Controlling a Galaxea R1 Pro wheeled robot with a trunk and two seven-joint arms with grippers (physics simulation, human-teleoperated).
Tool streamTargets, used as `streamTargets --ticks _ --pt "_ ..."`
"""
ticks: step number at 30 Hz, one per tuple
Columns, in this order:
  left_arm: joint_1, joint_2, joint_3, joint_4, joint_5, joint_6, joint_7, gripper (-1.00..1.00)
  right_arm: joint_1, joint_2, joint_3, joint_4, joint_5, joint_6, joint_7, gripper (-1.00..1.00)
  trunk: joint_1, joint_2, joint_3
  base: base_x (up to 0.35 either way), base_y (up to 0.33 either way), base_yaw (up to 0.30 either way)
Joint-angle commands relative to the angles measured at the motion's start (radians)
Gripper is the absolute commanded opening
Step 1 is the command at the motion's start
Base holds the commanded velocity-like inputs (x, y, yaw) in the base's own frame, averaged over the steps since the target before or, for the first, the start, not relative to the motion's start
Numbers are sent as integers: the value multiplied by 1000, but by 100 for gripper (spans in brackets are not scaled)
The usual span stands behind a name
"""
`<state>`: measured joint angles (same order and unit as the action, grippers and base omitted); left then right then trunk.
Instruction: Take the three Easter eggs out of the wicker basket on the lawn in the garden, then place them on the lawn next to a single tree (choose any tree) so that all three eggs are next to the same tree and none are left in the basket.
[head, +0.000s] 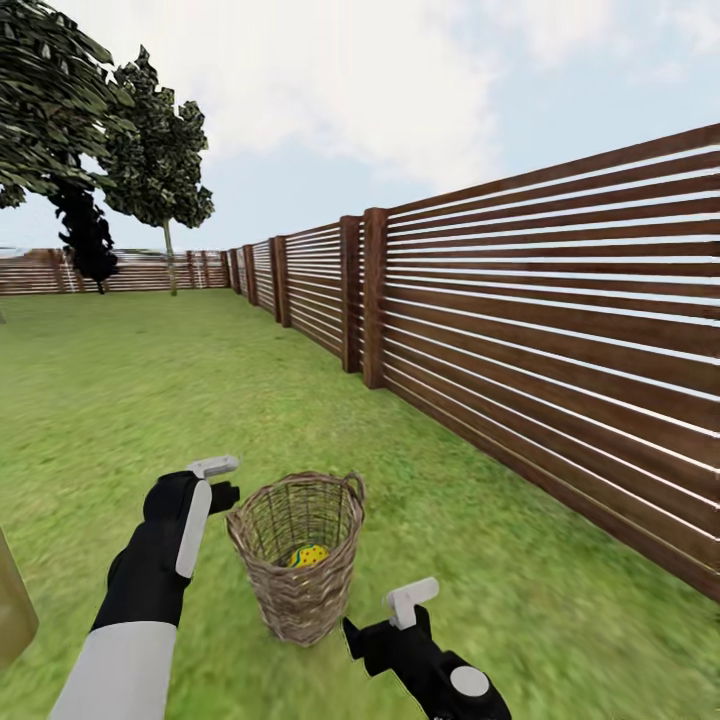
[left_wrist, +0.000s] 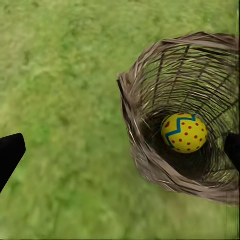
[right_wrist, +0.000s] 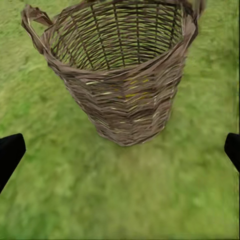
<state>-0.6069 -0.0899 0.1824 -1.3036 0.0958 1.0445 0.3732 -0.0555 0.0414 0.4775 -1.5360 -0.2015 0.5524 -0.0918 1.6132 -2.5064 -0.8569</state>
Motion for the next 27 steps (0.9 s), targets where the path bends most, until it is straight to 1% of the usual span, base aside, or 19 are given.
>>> streamTargets --ticks 1,14,24,26,27 --pt "-1 -1 1 -1 10 3 8 100 -1 0 0 0 -10 3 -10 100 -1 0 4 0 0 -250" --pt "-1 -2 0 2 9 3 9 100 -1 0 -3 8 -10 2 -9 100 -6 3 66 0 0 -250" --pt "-1 -4 0 3 11 3 6 100 -3 1 -3 15 -10 1 -9 100 -6 3 75 0 0 -250" --pt "-1 -7 0 3 16 3 6 100 -3 0 -2 15 -10 1 -9 100 -6 3 76 0 0 -177" --pt "-1 -8 0 5 24 3 6 100 -3 -1 -2 15 -8 1 -8 100 -6 3 77 0 0 -101"
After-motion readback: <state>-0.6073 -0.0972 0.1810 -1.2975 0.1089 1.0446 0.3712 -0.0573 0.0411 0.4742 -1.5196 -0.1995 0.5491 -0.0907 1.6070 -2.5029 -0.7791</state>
